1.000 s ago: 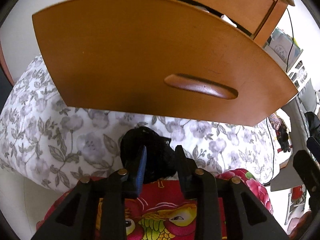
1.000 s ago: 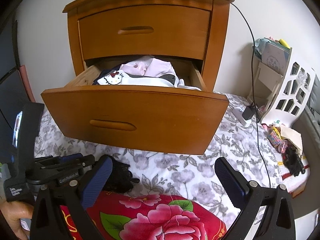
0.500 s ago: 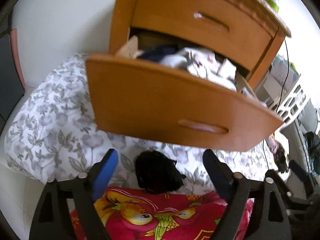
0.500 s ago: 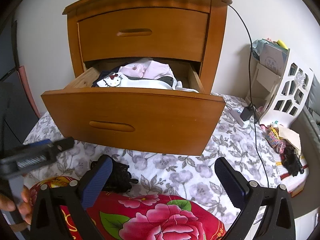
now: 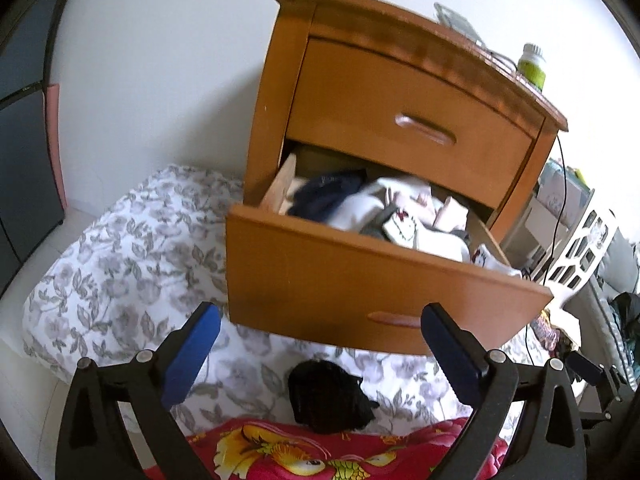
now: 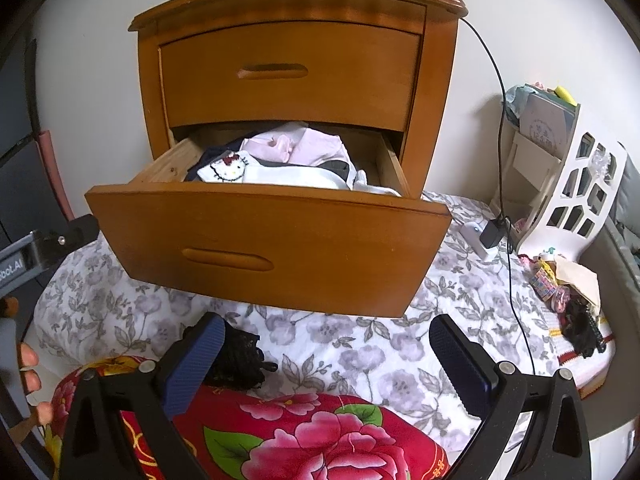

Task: Take underwear out of drawer
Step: 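Move the right gripper into the drawer over the white Hello Kitty sock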

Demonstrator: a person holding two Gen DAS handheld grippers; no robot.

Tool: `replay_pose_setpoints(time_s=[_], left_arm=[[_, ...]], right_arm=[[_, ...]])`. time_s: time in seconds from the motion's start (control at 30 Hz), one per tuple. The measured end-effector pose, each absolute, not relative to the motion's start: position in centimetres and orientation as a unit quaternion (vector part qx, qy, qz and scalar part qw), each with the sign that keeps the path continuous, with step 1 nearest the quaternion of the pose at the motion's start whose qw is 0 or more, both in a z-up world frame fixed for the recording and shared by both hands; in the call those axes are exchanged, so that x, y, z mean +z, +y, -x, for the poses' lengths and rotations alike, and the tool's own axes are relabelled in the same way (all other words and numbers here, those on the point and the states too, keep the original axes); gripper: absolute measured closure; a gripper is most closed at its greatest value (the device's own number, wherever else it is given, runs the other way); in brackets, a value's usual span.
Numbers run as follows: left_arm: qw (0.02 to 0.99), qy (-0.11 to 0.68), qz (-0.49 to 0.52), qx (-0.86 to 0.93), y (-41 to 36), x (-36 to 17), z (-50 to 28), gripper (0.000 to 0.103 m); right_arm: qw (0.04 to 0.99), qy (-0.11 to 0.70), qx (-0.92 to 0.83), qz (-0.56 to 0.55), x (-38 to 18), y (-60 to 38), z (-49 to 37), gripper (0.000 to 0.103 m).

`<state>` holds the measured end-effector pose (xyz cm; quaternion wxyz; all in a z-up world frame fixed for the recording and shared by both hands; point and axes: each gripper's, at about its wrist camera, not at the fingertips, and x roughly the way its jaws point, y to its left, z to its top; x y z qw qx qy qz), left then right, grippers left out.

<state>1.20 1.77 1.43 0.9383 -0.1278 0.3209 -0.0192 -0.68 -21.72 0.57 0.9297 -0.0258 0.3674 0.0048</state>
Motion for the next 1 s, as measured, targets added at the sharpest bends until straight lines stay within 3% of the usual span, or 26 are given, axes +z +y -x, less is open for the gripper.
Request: replay_pose_setpoints(time_s=[0.37,1.0], left_arm=[[0.954,0.265,0.138,-0.007,3.5,2.0,-0.5,0.002],[0.952,0.275,0.138,-0.008,4.5,0.7,-1.2,0.002]], right_arm=[[0.937,0.348,0.033,0.008,4.0,-22.4,-2.1,0.000],[0.953,0.280,0.103,0.048,14.0,-20.6,-9.0,0.000]])
